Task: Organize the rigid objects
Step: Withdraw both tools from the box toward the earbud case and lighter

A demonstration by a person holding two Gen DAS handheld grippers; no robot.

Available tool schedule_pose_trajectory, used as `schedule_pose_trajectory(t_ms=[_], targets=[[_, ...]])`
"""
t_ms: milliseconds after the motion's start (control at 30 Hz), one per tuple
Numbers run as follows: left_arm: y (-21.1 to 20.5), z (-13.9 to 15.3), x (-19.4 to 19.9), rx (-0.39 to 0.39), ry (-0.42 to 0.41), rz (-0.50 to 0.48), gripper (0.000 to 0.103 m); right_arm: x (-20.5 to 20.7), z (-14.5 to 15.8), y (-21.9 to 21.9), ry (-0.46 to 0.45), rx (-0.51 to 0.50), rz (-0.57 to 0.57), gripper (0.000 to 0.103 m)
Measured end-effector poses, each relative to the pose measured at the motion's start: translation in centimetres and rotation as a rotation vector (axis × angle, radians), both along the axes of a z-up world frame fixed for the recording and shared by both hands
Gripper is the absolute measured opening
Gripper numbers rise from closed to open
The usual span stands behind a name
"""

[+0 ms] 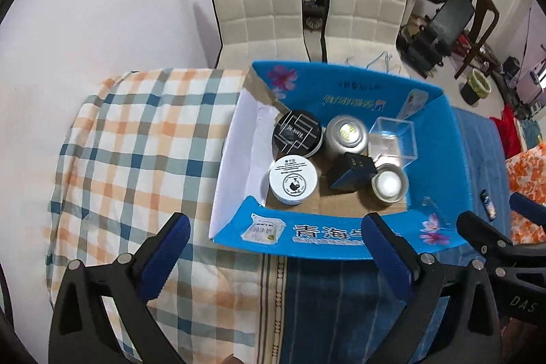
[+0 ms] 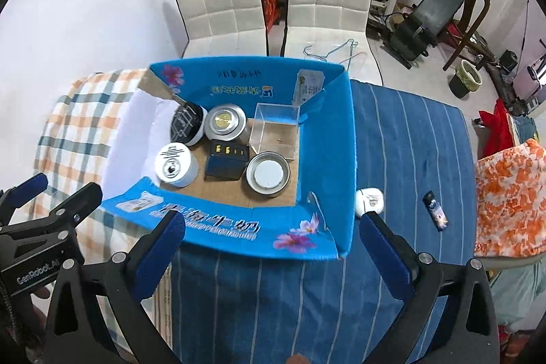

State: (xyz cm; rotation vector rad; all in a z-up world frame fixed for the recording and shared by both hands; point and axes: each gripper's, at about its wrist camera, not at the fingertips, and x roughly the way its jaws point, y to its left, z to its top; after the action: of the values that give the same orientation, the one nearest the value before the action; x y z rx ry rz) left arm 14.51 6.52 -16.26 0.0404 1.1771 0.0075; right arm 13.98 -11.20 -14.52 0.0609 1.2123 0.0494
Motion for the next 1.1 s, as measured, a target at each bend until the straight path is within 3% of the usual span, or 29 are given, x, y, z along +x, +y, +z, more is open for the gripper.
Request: schedule_pose_trajectory(t_ms=[367,667,867,933,1100], targets=[[-2.0,5.9,-4.1,-0.002,-0.096,-0.017,0.103,-4.2,6.5,-1.8,-0.085,0.073,0.023,0.103],[-5.1,7.8,-5.6,-0.009,-0.131,-0.035,0.103,-5.6,7.2,-6.5,-0.096,0.116,-0.028,0.103],[-10.2,6.7,-4.9,0.005,-0.135,-0.108,0.103,-5.2,4.3,-14.2,-0.056,0.092,-0.146,0.103],[-13.0,5.5,-4.4,-0.004,-0.124,-0.157,0.103,-4.7,2.1,-17.8,-0.018,0.075,-0.21,0.103],[-20.0,1.3,-3.7,0.059,-0.07,-0.259,0.103,-3.4,-4.7,-25.5,0.104,0.084,-0.297,0.103]])
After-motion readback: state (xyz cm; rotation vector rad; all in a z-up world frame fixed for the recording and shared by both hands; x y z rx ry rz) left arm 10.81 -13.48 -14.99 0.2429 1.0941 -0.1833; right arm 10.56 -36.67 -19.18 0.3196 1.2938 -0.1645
